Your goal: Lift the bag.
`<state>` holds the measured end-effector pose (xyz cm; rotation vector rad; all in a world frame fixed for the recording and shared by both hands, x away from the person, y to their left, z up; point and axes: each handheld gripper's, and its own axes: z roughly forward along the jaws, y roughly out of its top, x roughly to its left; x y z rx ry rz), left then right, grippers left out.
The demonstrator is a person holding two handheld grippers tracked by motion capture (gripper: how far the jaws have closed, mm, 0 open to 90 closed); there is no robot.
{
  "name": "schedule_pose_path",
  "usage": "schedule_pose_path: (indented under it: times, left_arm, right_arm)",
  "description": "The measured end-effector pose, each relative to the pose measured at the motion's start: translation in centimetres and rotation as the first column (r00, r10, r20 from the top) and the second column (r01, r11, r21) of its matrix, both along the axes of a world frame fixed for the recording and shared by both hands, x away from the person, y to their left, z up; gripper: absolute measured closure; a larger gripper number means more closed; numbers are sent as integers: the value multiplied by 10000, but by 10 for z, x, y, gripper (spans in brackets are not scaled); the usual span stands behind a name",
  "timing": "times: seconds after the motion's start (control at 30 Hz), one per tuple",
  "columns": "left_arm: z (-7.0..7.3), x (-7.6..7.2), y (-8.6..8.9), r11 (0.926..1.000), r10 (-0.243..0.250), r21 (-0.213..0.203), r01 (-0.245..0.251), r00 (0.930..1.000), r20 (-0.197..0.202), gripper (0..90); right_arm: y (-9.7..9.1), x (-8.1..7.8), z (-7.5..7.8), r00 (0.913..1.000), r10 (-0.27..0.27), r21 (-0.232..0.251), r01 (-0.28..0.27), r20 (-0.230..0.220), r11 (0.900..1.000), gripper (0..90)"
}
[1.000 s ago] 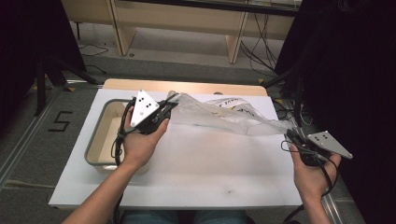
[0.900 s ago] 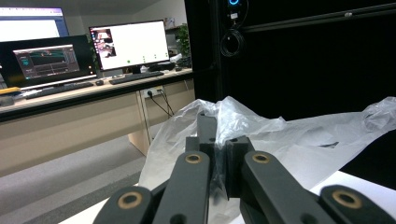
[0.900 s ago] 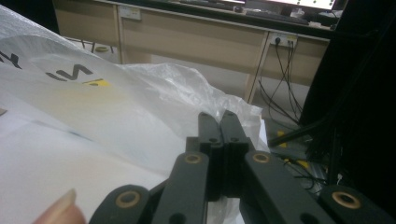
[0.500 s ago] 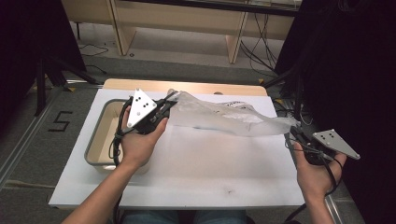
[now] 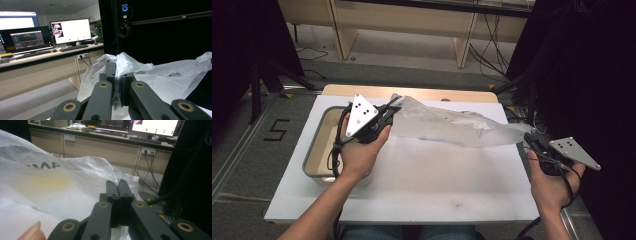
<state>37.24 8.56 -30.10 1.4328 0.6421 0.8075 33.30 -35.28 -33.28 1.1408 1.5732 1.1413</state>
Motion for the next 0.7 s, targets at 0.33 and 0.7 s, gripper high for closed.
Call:
schedule_pose_path:
  times: [0.33,0.7]
  left_arm:
    - [2,-2,-1,10000,-20,-83,21,10000,68,894]
    - [15,-15,-8,9986,-469,-233,480,9978,461,894]
  right_arm:
    - [0,0,1,10000,6,13,-6,-9,10000,900]
    - [0,1,0,10000,-10,-6,10,-46,10000,900]
